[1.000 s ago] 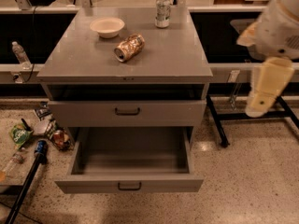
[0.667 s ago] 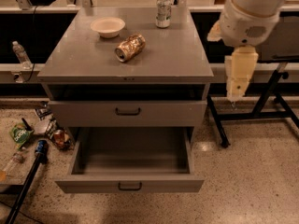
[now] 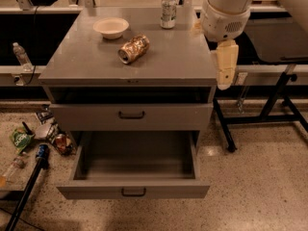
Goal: Place orange can into middle drawer
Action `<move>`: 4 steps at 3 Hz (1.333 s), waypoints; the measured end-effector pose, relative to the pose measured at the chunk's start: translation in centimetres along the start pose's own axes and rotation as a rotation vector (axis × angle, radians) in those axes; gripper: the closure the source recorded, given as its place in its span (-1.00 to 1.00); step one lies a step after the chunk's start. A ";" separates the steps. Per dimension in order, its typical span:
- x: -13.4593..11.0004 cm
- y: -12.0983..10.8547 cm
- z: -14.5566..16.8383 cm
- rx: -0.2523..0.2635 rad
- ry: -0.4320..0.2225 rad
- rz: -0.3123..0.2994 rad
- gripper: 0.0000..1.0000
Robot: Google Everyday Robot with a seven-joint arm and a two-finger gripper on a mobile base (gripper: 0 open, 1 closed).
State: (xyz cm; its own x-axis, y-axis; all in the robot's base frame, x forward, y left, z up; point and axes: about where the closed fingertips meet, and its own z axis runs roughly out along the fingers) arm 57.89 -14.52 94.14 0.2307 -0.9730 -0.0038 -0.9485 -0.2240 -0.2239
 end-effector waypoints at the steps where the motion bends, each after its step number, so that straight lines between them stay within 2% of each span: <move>1: -0.3 -0.9 0.2 0.022 -0.023 -0.008 -1.00; 2: -1.5 -4.6 1.3 0.032 -0.017 -0.103 -1.00; 3: -3.4 -9.3 2.1 0.056 -0.021 -0.233 -1.00; 4: -5.5 -13.7 3.0 0.094 -0.051 -0.346 -1.00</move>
Offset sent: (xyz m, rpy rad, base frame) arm 0.0859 0.0616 0.0028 -0.0492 -0.0318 0.2539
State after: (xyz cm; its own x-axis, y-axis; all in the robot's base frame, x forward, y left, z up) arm 70.22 -5.95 94.32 0.5479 -0.8356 0.0396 -0.7884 -0.5316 -0.3095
